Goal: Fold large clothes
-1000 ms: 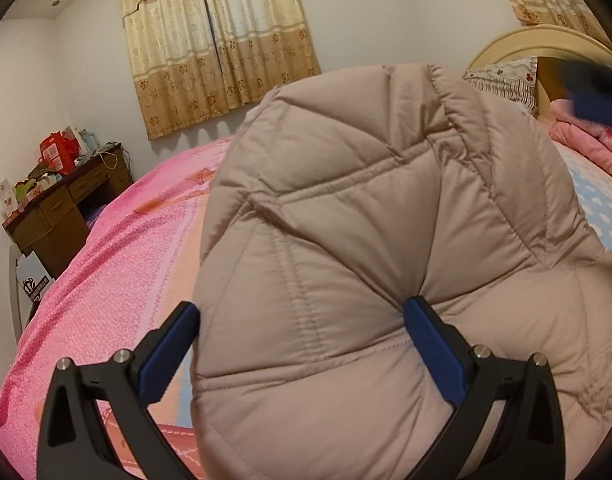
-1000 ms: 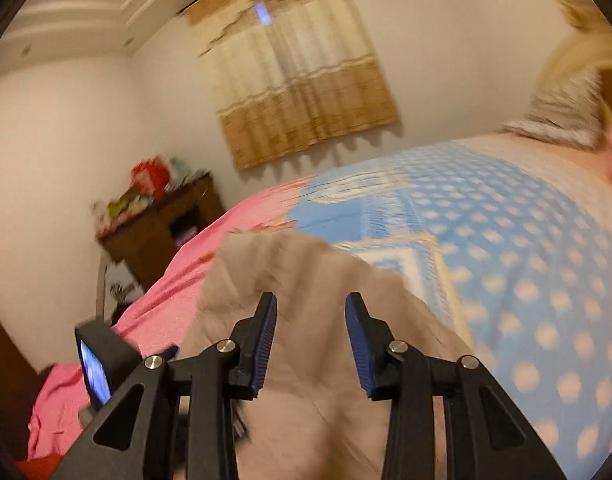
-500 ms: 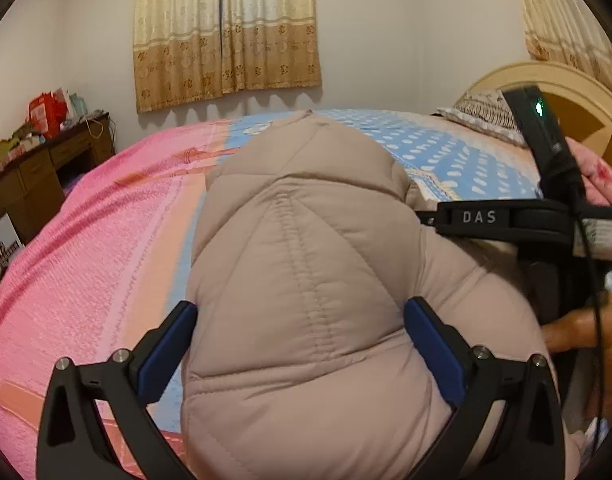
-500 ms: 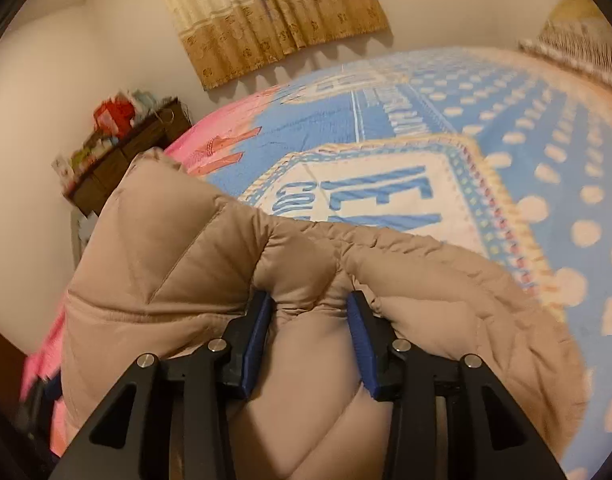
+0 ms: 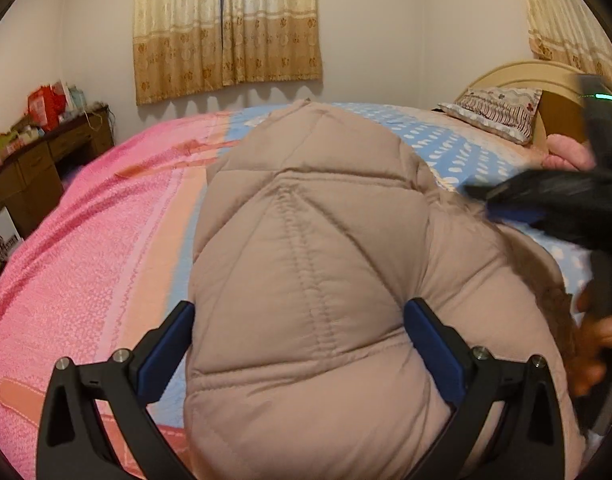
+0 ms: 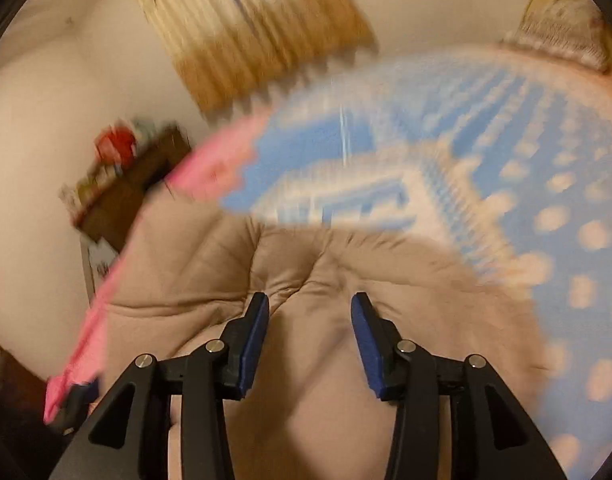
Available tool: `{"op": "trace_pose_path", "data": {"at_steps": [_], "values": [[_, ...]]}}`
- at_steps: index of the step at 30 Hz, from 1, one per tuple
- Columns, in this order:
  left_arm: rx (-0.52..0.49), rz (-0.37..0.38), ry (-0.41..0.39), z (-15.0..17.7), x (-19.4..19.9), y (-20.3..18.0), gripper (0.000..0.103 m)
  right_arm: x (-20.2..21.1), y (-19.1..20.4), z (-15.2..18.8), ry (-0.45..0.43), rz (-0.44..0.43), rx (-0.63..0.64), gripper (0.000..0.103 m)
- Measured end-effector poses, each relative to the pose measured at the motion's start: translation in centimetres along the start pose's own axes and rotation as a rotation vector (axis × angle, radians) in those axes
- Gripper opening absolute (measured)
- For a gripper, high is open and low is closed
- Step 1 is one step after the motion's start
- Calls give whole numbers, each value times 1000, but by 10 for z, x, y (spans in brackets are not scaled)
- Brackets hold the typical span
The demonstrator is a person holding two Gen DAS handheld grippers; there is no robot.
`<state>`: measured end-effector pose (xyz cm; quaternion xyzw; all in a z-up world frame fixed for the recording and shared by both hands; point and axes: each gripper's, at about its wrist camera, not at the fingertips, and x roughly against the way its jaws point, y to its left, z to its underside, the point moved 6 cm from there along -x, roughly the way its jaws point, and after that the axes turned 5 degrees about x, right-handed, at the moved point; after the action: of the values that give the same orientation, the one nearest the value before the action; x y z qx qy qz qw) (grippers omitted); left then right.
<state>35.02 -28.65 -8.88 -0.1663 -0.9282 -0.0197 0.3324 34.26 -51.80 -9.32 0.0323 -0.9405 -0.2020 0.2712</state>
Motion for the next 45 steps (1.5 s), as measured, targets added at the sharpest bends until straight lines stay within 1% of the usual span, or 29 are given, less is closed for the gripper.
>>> {"op": "trace_pose_path", "data": {"at_steps": [1, 2, 3, 4, 5, 6, 8, 9, 10, 12, 14, 15, 16, 18, 19, 21, 23, 24, 27, 30, 32, 34, 36, 38, 39, 41, 42, 44, 45], "values": [[7, 21, 21, -1, 2, 3, 103, 29, -8, -3, -63, -48, -41, 70], [25, 59, 55, -3, 8, 8, 103, 48, -16, -3, -95, -60, -68, 86], [45, 98, 73, -6, 17, 13, 103, 68, -30, -2, -119, -51, -101, 92], [53, 121, 68, -7, 24, 17, 103, 87, -49, 3, -128, -47, -142, 94], [63, 146, 36, -12, 36, 26, 103, 96, -63, 8, -119, -56, -176, 94], [68, 150, 0, -17, 46, 33, 103, 103, -77, 15, -102, -71, -222, 94], [99, 118, -64, -27, 58, 56, 103, 106, -104, 34, -52, -118, -350, 94], [125, 113, -72, -29, 58, 66, 103, 104, -110, 42, -33, -145, -394, 94], [189, 126, -57, -32, 52, 79, 103, 98, -113, 50, -13, -171, -423, 94], [308, 179, 8, -30, 36, 93, 103, 84, -106, 59, 22, -212, -415, 94], [437, 262, 140, -18, 8, 97, 103, 60, -86, 67, 94, -271, -365, 94], [464, 284, 187, -12, -3, 95, 103, 50, -79, 71, 130, -275, -345, 94], [485, 317, 233, -5, -17, 90, 103, 34, -71, 76, 189, -255, -307, 94], [522, 375, 253, 2, -28, 83, 103, 19, -62, 81, 227, -243, -260, 96], [548, 422, 269, 4, -33, 80, 103, 14, -61, 83, 235, -241, -245, 99], [550, 470, 285, 5, -37, 76, 103, 12, -64, 84, 229, -258, -236, 101], [501, 549, 284, 1, -35, 68, 103, 8, -61, 84, 237, -291, -229, 102], [472, 569, 283, 1, -34, 63, 103, 5, -57, 85, 247, -309, -217, 102], [376, 577, 269, 1, -38, 45, 103, -8, -47, 83, 263, -336, -168, 102], [369, 581, 268, 1, -41, 40, 103, -20, -39, 80, 267, -345, -165, 102], [351, 592, 256, 1, -35, 36, 102, -22, -28, 82, 296, -381, -161, 99], [305, 591, 215, 0, -19, 29, 94, -21, -17, 84, 323, -425, -180, 93], [312, 597, 192, -1, -4, 37, 84, -15, -11, 91, 339, -468, -222, 87], [334, 610, 175, 0, 23, 47, 79, -5, 1, 103, 357, -510, -238, 80], [336, 610, 171, 0, 28, 51, 78, 1, 9, 109, 369, -532, -246, 77], [325, 596, 154, 9, 64, 61, 78, 13, 33, 125, 401, -579, -241, 74], [321, 582, 151, 13, 73, 65, 78, 21, 52, 135, 420, -610, -230, 73], [324, 523, 143, 33, 113, 89, 78, 32, 82, 152, 462, -667, -212, 71], [337, 505, 141, 41, 119, 102, 78, 35, 96, 160, 476, -688, -205, 71]]}}
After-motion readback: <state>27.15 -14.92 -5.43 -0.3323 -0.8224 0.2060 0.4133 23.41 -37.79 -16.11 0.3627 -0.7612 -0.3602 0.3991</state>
